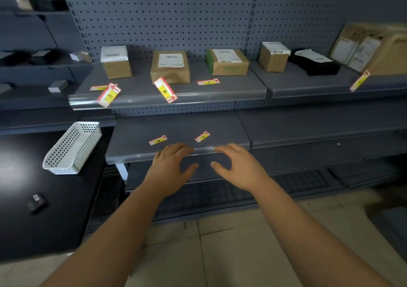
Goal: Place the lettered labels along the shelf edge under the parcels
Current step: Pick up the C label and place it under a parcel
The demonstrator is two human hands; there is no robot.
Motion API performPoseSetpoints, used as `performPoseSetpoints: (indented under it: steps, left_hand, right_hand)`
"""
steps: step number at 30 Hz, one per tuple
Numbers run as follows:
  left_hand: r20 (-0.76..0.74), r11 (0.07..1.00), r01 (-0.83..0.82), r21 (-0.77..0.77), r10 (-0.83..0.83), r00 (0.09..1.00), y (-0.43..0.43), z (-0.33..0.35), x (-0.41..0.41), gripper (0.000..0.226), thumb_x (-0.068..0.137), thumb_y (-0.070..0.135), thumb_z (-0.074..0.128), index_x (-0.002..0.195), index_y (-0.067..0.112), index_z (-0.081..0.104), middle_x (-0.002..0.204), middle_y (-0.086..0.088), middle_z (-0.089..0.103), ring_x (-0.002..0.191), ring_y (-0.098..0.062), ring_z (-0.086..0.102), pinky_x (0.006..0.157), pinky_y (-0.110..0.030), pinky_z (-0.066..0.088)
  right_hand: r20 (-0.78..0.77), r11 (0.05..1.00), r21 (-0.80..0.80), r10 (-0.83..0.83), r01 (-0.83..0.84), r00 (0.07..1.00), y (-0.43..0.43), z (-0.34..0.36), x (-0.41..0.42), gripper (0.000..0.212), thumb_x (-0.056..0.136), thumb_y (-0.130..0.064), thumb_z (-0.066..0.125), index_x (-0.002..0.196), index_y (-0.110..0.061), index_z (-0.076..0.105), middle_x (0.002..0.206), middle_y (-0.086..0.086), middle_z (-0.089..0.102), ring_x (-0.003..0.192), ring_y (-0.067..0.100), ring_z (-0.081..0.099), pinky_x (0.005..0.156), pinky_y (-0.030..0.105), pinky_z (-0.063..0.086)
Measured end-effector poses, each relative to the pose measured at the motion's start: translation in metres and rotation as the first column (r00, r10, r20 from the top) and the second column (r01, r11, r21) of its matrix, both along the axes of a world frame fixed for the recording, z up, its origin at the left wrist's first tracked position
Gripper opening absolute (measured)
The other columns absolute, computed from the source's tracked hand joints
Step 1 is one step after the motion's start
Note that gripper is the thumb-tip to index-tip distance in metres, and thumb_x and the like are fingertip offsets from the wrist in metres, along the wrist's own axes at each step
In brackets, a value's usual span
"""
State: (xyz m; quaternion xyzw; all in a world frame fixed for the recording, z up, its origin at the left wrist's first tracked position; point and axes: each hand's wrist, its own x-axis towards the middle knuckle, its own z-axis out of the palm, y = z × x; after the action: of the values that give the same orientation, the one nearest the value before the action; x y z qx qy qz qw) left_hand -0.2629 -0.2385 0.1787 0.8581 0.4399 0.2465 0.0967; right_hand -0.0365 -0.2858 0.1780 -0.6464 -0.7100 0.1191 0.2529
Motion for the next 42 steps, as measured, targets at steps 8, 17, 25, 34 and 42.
performPoseSetpoints:
  steps: [8, 17, 25, 34, 42]
  left_hand:
    - [-0.008, 0.995, -0.055, -0.082, 0.054, 0.998, 0.042, -0.045, 0.083, 0.047, 0.086, 0.051, 0.051, 0.126, 0.025, 0.052, 0.129, 0.003, 0.052, 0.122, -0.021, 0.043, 0.104, -0.043, 0.029]
    - [-0.033, 0.962, -0.172, -0.213, 0.169, 0.985, 0.107, -0.093, 0.098, 0.045, 0.086, 0.042, 0.058, 0.125, 0.02, 0.053, 0.128, 0.0, 0.053, 0.121, -0.022, 0.045, 0.105, -0.043, 0.029]
    - [-0.004, 0.929, -0.208, -0.307, 0.217, 0.976, 0.179, -0.151, 0.103, 0.043, 0.086, 0.04, 0.059, 0.122, 0.017, 0.054, 0.123, -0.005, 0.056, 0.113, -0.027, 0.049, 0.1, -0.046, 0.035]
    - [-0.029, 0.92, -0.253, -0.299, 0.256, 0.966, 0.244, -0.185, 0.113, 0.045, 0.082, 0.047, 0.05, 0.117, 0.02, 0.058, 0.122, -0.001, 0.057, 0.111, -0.026, 0.051, 0.093, -0.043, 0.035]
    - [-0.065, 0.901, -0.308, -0.306, 0.303, 0.951, 0.262, -0.194, 0.112, 0.041, 0.081, 0.043, 0.052, 0.114, 0.019, 0.061, 0.119, -0.003, 0.058, 0.108, -0.029, 0.052, 0.09, -0.045, 0.039]
  right_hand:
    - [-0.005, 0.994, -0.096, 0.041, -0.042, 0.999, 0.048, -0.041, 0.087, 0.055, 0.089, -0.056, 0.055, 0.134, -0.025, 0.053, 0.134, -0.006, 0.053, 0.125, 0.014, 0.046, 0.103, 0.034, 0.041]
    - [-0.031, 0.972, -0.22, 0.072, -0.077, 0.997, 0.132, -0.086, 0.105, 0.054, 0.087, -0.056, 0.057, 0.132, -0.027, 0.054, 0.131, -0.007, 0.054, 0.124, 0.014, 0.047, 0.1, 0.036, 0.044]
    - [0.062, 0.957, -0.265, 0.136, -0.115, 0.989, 0.217, -0.133, 0.112, 0.056, 0.086, -0.06, 0.052, 0.13, -0.025, 0.055, 0.125, -0.004, 0.057, 0.115, 0.019, 0.054, 0.091, 0.041, 0.049]
    - [0.143, 0.958, -0.267, 0.152, -0.109, 0.978, 0.302, -0.179, 0.112, 0.047, 0.096, -0.047, 0.047, 0.132, -0.018, 0.053, 0.13, 0.006, 0.053, 0.119, 0.025, 0.05, 0.097, 0.04, 0.043]
    - [0.329, 0.963, -0.221, 0.223, -0.155, 0.917, 0.343, -0.207, 0.099, 0.041, 0.097, -0.04, 0.044, 0.133, -0.023, 0.054, 0.135, 0.008, 0.046, 0.121, 0.032, 0.041, 0.101, 0.045, 0.035]
